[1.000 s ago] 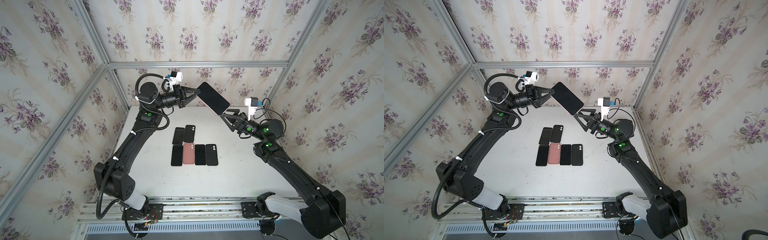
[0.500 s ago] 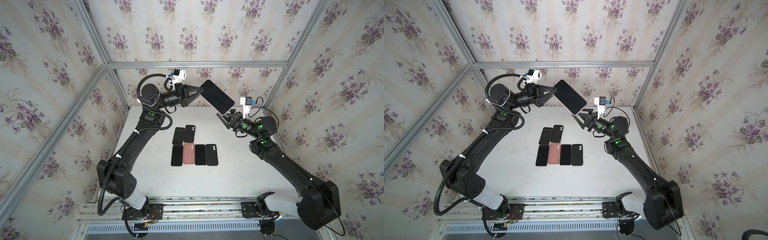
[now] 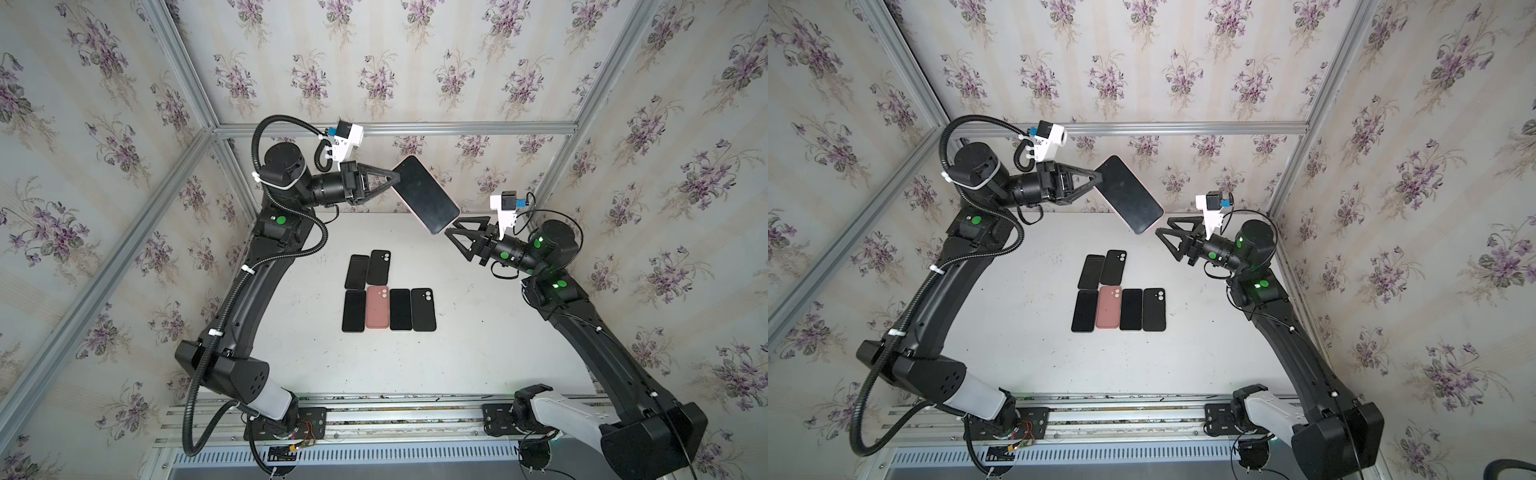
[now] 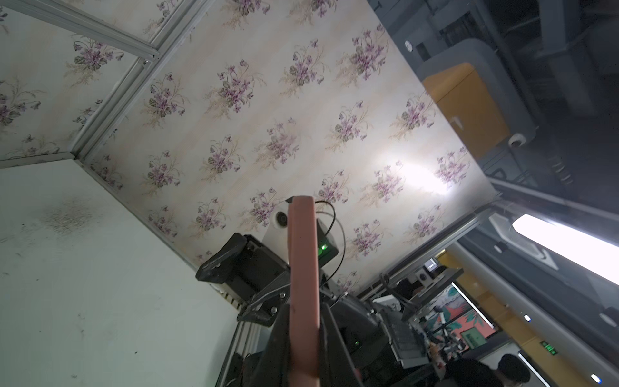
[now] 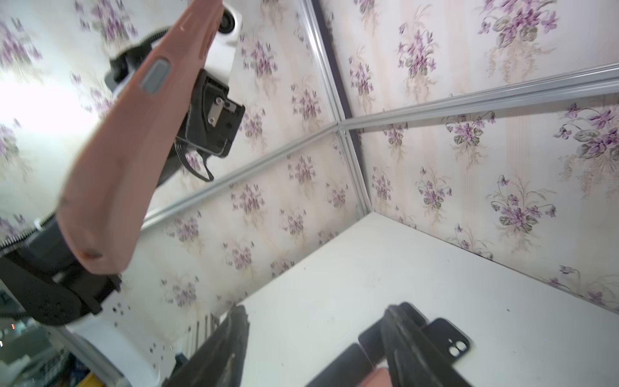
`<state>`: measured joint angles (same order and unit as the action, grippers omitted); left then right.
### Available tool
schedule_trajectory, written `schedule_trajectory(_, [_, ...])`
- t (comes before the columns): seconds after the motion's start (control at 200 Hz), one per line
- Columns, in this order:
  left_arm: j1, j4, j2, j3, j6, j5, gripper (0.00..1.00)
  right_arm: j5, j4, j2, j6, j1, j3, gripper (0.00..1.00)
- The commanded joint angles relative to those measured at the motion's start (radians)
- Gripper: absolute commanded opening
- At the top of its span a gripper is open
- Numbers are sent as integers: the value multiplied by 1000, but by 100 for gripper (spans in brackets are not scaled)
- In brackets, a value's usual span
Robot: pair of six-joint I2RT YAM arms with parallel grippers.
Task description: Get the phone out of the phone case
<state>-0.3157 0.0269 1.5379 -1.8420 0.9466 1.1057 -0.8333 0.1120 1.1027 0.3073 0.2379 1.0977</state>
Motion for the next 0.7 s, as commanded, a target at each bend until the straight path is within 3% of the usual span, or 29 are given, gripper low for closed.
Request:
schedule_trajectory(0.0, [0, 334, -40, 19, -470, 66, 0, -23, -457, -8, -389, -2, 63, 66])
schedule_trajectory(0.105, [-2, 552, -110, 36, -789, 55, 0, -63, -618, 17, -584, 6, 130, 65])
schedule_trajectory(0.18, [-2, 595, -161, 83, -899, 61, 0, -125, -744, 47, -771, 37, 185, 60])
schedule_trajectory(0.28, [0, 672, -195, 106, -1006, 50, 0, -78, -891, 92, -937, 116, 249, 56])
schedule_trajectory(0.505, [0, 887, -233, 118, -1262, -68, 0, -80, -1072, 186, -1067, 215, 340, 52])
schedule_trajectory(0.7, [-2, 930, -220, 89, -1304, -56, 0, -92, -1090, 232, -1080, 277, 360, 49])
